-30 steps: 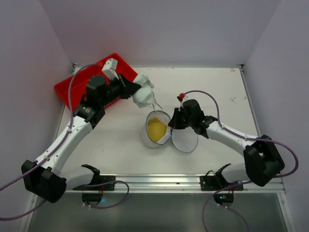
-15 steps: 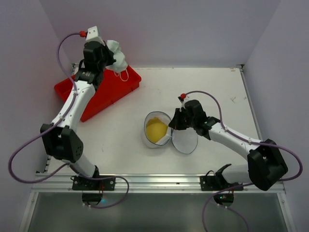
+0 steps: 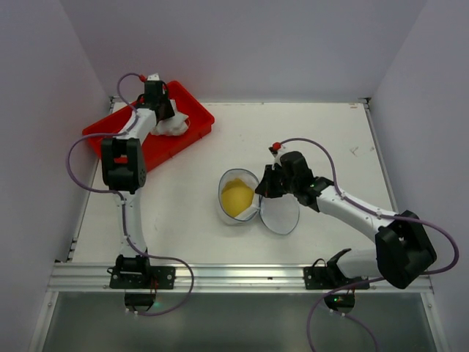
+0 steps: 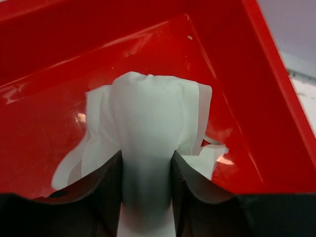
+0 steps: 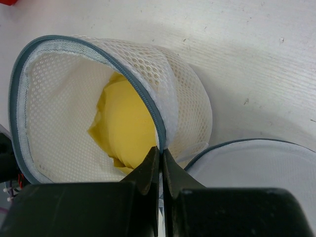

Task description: Unzip the laundry bag and remove the bra

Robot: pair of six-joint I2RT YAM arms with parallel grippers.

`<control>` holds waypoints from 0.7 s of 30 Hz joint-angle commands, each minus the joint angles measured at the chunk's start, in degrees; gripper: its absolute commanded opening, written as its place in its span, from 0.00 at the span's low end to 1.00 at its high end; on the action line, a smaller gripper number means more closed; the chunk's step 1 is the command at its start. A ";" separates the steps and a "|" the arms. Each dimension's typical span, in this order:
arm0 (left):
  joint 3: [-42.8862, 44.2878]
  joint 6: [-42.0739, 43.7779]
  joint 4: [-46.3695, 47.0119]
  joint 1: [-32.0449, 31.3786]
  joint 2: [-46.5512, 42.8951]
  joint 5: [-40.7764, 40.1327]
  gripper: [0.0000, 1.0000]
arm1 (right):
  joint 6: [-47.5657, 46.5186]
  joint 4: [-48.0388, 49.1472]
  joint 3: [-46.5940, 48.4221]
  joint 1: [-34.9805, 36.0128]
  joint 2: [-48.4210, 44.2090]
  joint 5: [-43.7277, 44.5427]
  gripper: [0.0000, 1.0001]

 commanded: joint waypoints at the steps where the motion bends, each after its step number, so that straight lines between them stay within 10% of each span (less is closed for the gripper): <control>1: 6.06 1.16 -3.48 0.15 0.66 2.80 0.44 | -1.06 -0.55 2.53 0.19 0.69 -0.85 0.00; 7: -1.93 -1.22 -4.71 0.07 -12.93 4.38 0.92 | -2.03 -1.16 4.19 0.10 1.75 -0.32 0.00; 15: -18.60 -6.22 -11.04 -7.47 -35.97 9.84 0.97 | -3.26 -3.01 8.06 0.10 2.98 1.44 0.00; 21: -32.68 -11.49 -11.13 -30.64 -49.87 10.81 0.85 | -3.96 -3.81 9.82 0.19 2.89 2.50 0.00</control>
